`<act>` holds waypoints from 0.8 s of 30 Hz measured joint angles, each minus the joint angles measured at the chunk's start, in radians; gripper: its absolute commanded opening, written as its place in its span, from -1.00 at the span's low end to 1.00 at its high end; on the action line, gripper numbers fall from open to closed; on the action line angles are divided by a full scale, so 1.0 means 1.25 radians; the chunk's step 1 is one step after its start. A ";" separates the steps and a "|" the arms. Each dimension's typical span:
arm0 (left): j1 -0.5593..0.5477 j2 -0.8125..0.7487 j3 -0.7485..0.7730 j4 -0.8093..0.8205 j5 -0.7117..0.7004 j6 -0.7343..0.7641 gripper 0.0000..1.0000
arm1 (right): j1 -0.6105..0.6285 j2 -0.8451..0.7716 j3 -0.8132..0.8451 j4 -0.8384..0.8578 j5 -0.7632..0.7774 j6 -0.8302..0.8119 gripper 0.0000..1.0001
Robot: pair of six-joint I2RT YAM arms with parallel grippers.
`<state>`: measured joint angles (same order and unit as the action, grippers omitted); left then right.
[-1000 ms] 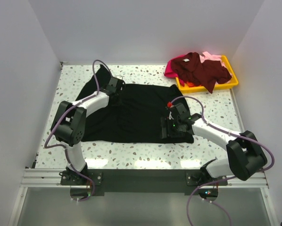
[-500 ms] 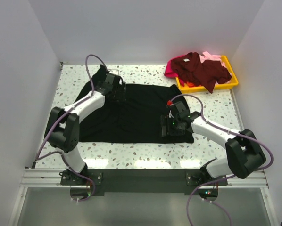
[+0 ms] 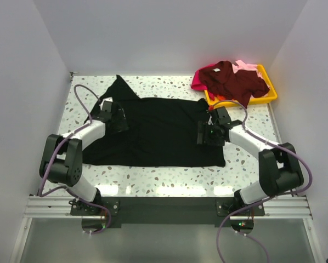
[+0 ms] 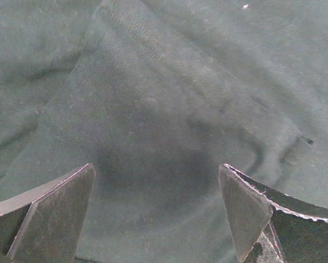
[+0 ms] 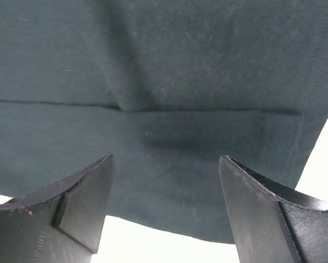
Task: Fold and stack the t-shirts
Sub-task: Fold the tshirt
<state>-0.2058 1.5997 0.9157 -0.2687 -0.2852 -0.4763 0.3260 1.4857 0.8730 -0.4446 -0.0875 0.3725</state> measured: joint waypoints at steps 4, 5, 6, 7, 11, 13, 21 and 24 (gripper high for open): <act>0.019 0.012 -0.033 0.035 0.020 -0.016 1.00 | -0.001 0.065 0.002 0.018 0.003 -0.005 0.62; 0.021 0.015 -0.040 0.045 0.023 -0.018 1.00 | -0.001 0.075 0.002 0.019 0.008 -0.006 0.63; 0.024 0.019 -0.048 0.055 0.026 -0.022 1.00 | -0.001 0.076 0.002 0.025 0.009 -0.005 0.64; 0.026 0.023 -0.056 0.064 0.028 -0.024 1.00 | -0.001 0.076 0.001 0.031 0.013 -0.005 0.65; 0.038 0.021 -0.077 0.114 0.024 -0.031 1.00 | -0.001 0.076 -0.005 0.042 0.015 -0.005 0.67; 0.045 0.017 -0.090 0.141 0.024 -0.034 0.97 | -0.001 0.072 -0.013 0.053 0.015 -0.005 0.67; 0.063 -0.043 -0.175 0.214 0.022 -0.054 1.00 | 0.006 0.018 -0.081 0.117 0.014 0.005 0.68; 0.067 -0.074 -0.203 0.211 0.023 -0.068 1.00 | 0.018 0.002 -0.094 0.116 0.012 0.008 0.69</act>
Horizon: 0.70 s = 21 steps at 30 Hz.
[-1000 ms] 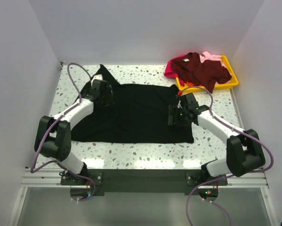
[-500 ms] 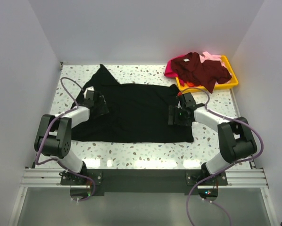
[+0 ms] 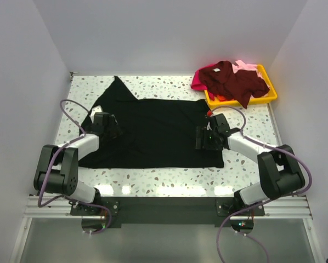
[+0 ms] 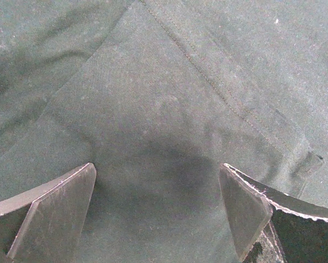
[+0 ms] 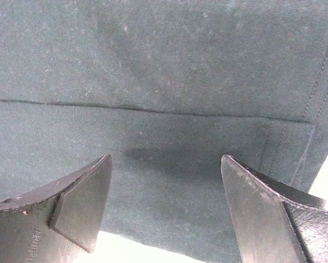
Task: Fold and stack the t-shirts
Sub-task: Fold the tshirt
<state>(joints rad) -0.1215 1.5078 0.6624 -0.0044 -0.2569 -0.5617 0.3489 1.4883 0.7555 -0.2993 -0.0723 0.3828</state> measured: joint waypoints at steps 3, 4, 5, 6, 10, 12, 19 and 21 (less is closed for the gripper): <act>0.003 -0.029 -0.017 -0.022 0.000 -0.009 1.00 | 0.016 -0.024 -0.019 -0.005 -0.003 0.007 0.70; 0.003 -0.037 -0.020 -0.033 -0.001 -0.013 1.00 | 0.021 -0.036 -0.029 -0.008 -0.005 0.011 0.70; 0.003 -0.042 -0.022 -0.041 -0.001 -0.017 1.00 | 0.026 -0.048 -0.038 -0.013 -0.008 0.015 0.70; 0.004 -0.049 -0.025 -0.051 -0.001 -0.019 1.00 | 0.030 -0.059 -0.046 -0.018 -0.013 0.020 0.70; 0.005 -0.081 -0.042 -0.083 -0.003 -0.026 1.00 | 0.043 -0.097 -0.079 -0.020 -0.027 0.042 0.70; 0.007 -0.099 -0.052 -0.102 -0.004 -0.032 1.00 | 0.053 -0.112 -0.092 -0.021 -0.029 0.052 0.71; 0.008 -0.146 -0.039 -0.217 -0.002 -0.046 1.00 | 0.079 -0.135 -0.071 -0.130 -0.032 0.058 0.79; 0.008 -0.145 0.001 -0.251 0.002 -0.045 1.00 | 0.079 -0.135 -0.025 -0.202 -0.005 0.051 0.82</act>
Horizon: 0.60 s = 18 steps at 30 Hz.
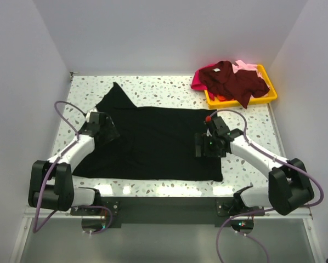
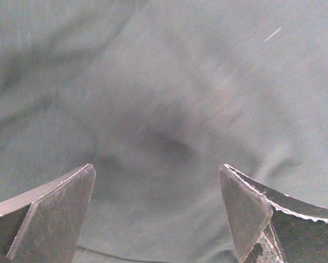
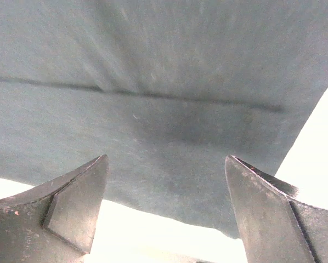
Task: Fold and stack the t-shirts
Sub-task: Fold the tshirt
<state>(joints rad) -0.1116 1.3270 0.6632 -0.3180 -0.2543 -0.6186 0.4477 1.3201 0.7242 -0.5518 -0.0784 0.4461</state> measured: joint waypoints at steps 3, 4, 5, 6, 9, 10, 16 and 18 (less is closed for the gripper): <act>0.000 0.004 0.073 -0.013 0.004 0.001 1.00 | -0.006 0.002 0.097 -0.056 0.036 -0.015 0.91; 0.000 0.008 0.100 -0.015 0.005 0.001 1.00 | -0.011 0.004 0.132 -0.063 0.047 -0.022 0.93; 0.000 0.015 0.124 -0.013 0.007 0.001 1.00 | -0.018 0.008 0.162 -0.064 0.054 -0.027 0.95; 0.000 0.024 0.145 -0.009 0.010 0.002 1.00 | -0.023 0.014 0.186 -0.061 0.058 -0.034 0.95; 0.000 0.058 0.178 0.009 0.025 0.007 1.00 | -0.035 0.057 0.227 -0.045 0.071 -0.054 0.96; 0.000 0.074 0.182 0.013 0.033 0.008 1.00 | -0.037 0.075 0.231 -0.042 0.071 -0.059 0.96; 0.000 0.195 0.209 0.027 0.084 0.023 1.00 | -0.050 0.233 0.234 0.003 0.067 -0.086 0.95; 0.000 0.224 0.218 0.032 0.094 0.030 1.00 | -0.050 0.260 0.233 0.010 0.067 -0.088 0.96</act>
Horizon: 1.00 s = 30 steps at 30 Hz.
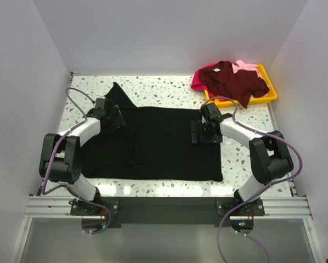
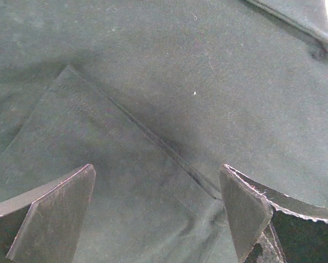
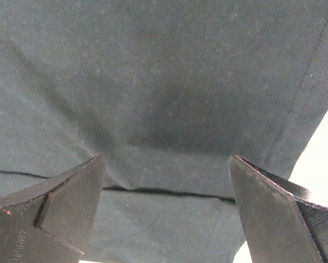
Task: Fold and stack the t-shirts
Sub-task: Fold the tshirt
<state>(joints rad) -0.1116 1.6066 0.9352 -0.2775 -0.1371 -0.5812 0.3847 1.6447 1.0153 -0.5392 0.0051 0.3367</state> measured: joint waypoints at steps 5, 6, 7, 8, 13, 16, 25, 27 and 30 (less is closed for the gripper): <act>0.000 0.045 0.031 0.006 0.003 0.015 1.00 | 0.000 0.002 -0.012 0.032 0.003 -0.001 0.96; 0.000 0.052 0.034 0.010 0.003 0.016 1.00 | 0.000 0.002 -0.020 0.040 0.003 0.000 0.96; 0.000 0.059 0.036 0.014 0.003 0.017 1.00 | 0.000 0.002 -0.028 0.045 0.003 0.000 0.96; 0.000 0.064 0.036 0.016 0.003 0.017 1.00 | 0.000 0.002 -0.039 0.049 0.003 0.000 0.96; 0.000 0.087 0.036 0.018 -0.005 0.017 1.00 | 0.000 -0.016 -0.074 0.078 0.006 0.002 0.96; 0.000 0.088 0.036 0.020 -0.008 0.017 1.00 | 0.000 -0.025 -0.087 0.091 0.007 0.003 0.96; 0.000 0.079 0.097 -0.033 -0.007 0.017 1.00 | 0.000 -0.044 -0.086 0.063 0.008 0.003 0.96; 0.000 0.071 0.143 -0.044 -0.008 0.018 1.00 | 0.000 -0.056 -0.072 0.036 0.011 0.002 0.96; 0.000 0.074 0.233 -0.048 -0.007 0.020 0.99 | -0.001 -0.080 -0.036 0.013 0.017 0.002 0.97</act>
<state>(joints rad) -0.1116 1.6985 1.2259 -0.3374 -0.1463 -0.5564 0.3836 1.5448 0.9707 -0.5228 0.0265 0.3389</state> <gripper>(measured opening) 0.997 0.982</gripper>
